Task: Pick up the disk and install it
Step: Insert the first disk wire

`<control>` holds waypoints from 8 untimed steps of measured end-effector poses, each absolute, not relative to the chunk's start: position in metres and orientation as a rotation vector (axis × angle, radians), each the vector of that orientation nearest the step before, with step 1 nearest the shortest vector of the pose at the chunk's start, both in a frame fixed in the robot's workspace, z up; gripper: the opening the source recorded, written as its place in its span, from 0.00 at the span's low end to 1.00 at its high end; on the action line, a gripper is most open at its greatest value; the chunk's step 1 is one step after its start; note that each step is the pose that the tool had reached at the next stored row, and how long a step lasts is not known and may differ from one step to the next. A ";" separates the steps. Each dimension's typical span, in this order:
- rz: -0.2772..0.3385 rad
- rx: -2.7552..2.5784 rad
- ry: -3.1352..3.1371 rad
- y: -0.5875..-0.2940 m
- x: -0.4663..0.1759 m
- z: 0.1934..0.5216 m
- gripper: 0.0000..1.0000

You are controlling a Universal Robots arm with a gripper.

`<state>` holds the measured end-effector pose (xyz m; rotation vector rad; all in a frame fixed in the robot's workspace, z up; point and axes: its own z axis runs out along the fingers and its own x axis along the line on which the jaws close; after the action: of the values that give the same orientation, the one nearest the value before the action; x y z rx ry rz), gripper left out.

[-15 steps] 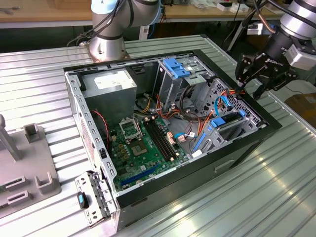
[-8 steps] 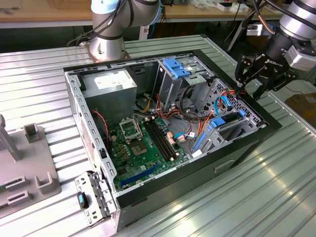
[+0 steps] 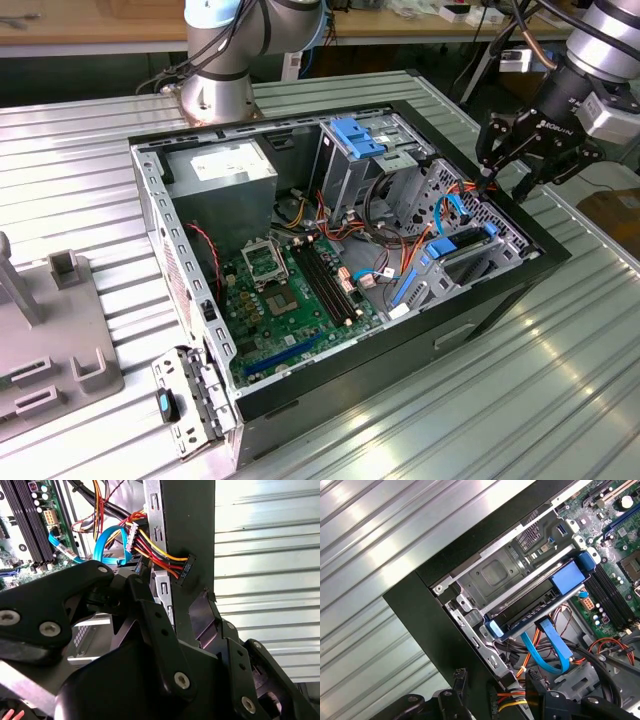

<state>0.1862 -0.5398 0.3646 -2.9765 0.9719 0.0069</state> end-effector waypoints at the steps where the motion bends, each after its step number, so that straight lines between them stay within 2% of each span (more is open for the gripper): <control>1: 0.007 -2.976 0.972 -0.540 0.186 0.365 0.58; 2: 0.007 -2.977 0.972 -0.540 0.186 0.365 0.50; 3: 0.007 -2.977 0.972 -0.540 0.186 0.365 0.50; 4: 0.007 -2.977 0.972 -0.540 0.186 0.365 0.43; 8: 0.007 -2.977 0.971 -0.540 0.186 0.365 0.43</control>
<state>0.1862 -0.5398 0.3646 -2.9767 0.9711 0.0069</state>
